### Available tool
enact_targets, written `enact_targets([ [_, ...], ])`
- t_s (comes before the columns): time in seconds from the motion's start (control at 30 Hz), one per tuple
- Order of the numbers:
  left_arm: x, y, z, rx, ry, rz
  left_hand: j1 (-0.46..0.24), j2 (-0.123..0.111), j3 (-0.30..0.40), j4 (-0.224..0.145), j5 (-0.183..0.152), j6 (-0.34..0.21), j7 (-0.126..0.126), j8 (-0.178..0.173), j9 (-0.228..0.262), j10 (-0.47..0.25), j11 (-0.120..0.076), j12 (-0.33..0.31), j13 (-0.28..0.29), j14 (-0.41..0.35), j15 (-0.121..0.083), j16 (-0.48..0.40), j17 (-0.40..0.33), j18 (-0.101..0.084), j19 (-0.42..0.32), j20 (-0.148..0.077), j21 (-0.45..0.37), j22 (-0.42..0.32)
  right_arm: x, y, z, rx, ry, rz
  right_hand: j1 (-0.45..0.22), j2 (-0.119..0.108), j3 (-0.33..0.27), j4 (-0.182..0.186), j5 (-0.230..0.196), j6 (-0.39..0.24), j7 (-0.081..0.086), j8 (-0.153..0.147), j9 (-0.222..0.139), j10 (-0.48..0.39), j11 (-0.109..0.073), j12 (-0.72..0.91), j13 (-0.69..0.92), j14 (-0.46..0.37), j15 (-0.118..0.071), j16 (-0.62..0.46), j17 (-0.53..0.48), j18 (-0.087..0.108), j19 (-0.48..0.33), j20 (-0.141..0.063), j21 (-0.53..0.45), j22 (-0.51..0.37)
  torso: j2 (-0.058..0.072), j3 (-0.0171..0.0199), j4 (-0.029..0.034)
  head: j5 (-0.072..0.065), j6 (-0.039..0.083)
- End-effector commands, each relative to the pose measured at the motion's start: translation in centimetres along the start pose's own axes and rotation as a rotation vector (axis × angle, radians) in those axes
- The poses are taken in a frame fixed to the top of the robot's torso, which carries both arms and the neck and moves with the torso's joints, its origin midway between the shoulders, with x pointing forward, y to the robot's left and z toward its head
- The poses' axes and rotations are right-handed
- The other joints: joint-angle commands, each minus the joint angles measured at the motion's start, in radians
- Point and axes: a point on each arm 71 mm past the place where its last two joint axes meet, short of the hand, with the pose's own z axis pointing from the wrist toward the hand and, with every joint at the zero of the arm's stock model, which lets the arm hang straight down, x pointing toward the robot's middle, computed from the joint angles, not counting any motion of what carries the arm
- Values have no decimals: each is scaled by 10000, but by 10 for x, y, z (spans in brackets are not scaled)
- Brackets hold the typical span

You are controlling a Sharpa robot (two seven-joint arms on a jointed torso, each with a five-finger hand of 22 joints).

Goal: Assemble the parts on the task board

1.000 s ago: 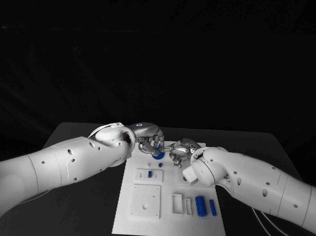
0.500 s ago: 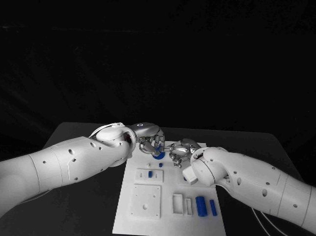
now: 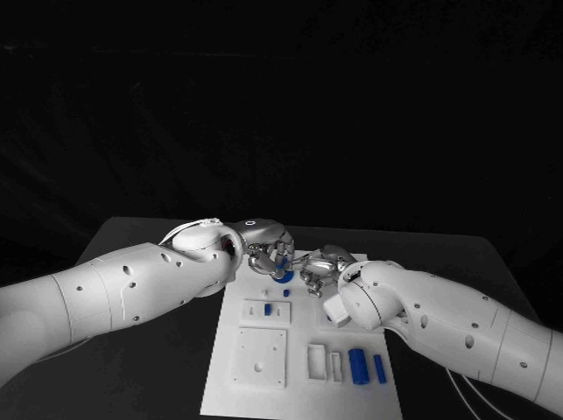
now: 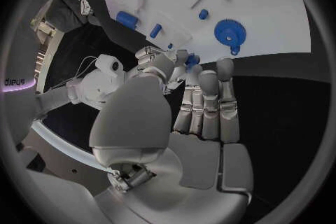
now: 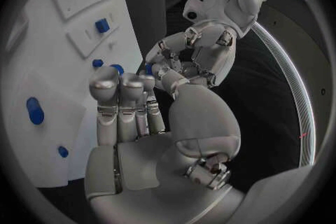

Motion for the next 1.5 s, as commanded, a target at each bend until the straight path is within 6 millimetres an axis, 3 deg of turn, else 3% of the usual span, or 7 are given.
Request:
enact_targets([
  [0.03, -2, -5, 2, 196, -5, -95, -6, 122, 42, 3, 69, 87, 13, 33, -15, 65, -7, -34, -6, 98, 1, -62, 8, 32, -18, 8, 42, 205, 2, -1, 0, -80, 9, 10, 114, 90, 267, -163, -137, 296, -70, 71, 69, -4, -71, 34, 12, -23, -89, 20, 14, -27, 275, -85, 81, 1069, 0, 6, -6, -4, 2],
  [0.53, -3, -4, 1, 220, -162, -206, -34, 59, 53, 23, -107, -219, 129, -363, -335, 29, 70, -174, -67, 37, 57, -74, 27, 43, -13, 48, 27, 194, 0, -3, 1, -86, -154, 31, 60, 94, 845, -593, -632, 842, -181, 61, 94, 175, -149, -24, 16, 0, -144, 62, 88, -102, 218, -160, 307, 1084, -3, -1, 2, -2, -19],
  [0.77, -4, -2, -1, 228, -275, -297, 86, -160, -598, 253, -1753, -1590, 524, -1107, -1706, -311, 357, 171, 151, -155, 297, -159, 8, 79, 75, 258, -316, -15, -3, -6, 1, -35, -105, -6, 59, 116, 853, -629, -737, 876, -189, 62, 95, 175, -154, -48, 19, -8, -147, 52, 92, -104, 205, -165, 315, 1080, -4, -6, 1, -10, -19],
  [1.13, -11, 5, -18, 854, -1014, -680, 1390, -327, -397, 293, -1904, -1674, 495, 435, -3341, -522, 600, -1295, -995, -1589, 558, -1386, -946, 51, -879, 500, -1257, 210, -13, -18, -1, 125, 1016, -251, 123, 285, 780, -673, -1289, 799, -163, 63, 92, 32, -121, -83, 80, -46, -123, 30, 100, -71, 133, -141, 185, 1050, 9, 1, -4, -74, -16],
  [1.37, -17, 6, -37, 1606, -1804, -1379, 1632, -27, 433, -441, -4547, 677, 337, -1790, -3330, 1040, 693, -4756, -1539, -1315, 641, -3280, -2256, 29, -1660, 629, -1279, 221, -26, -23, -8, 58, 1828, -276, 152, 334, 703, -703, -1421, 807, -164, 62, 102, 14, -114, -67, 118, -67, -116, -9, 80, -56, 108, -125, 158, 1041, 1, -2, 1, -153, -13],
  [1.4, -18, 6, -39, 1699, -1872, -1448, 1673, 113, 101, -575, -4839, 1620, 277, -3442, -3362, 1972, 691, -6400, -1516, -1120, 585, -3554, -2454, -17, -1644, 589, -1372, 184, -27, -23, -8, 60, 1930, -265, 152, 334, 703, -703, -1421, 807, -164, 62, 102, 14, -114, -67, 118, -67, -116, -9, 80, -56, 108, -125, 158, 1041, 0, -4, -6, -172, -6],
  [1.5, -20, 0, -46, 2190, -2228, -1798, 1826, 444, 1, -545, -5482, 1876, 261, -3573, -3291, 2227, 582, -6462, -1509, -1086, 572, -3444, -2390, -19, -1552, 552, -1388, 203, -30, -25, -14, 58, 2650, -275, 152, 351, 665, -723, -1412, 810, -163, 61, 105, -4, -111, -82, 121, -75, -111, -7, 84, -54, 89, -121, 136, 1036, -7, -14, -19, -213, 13],
])
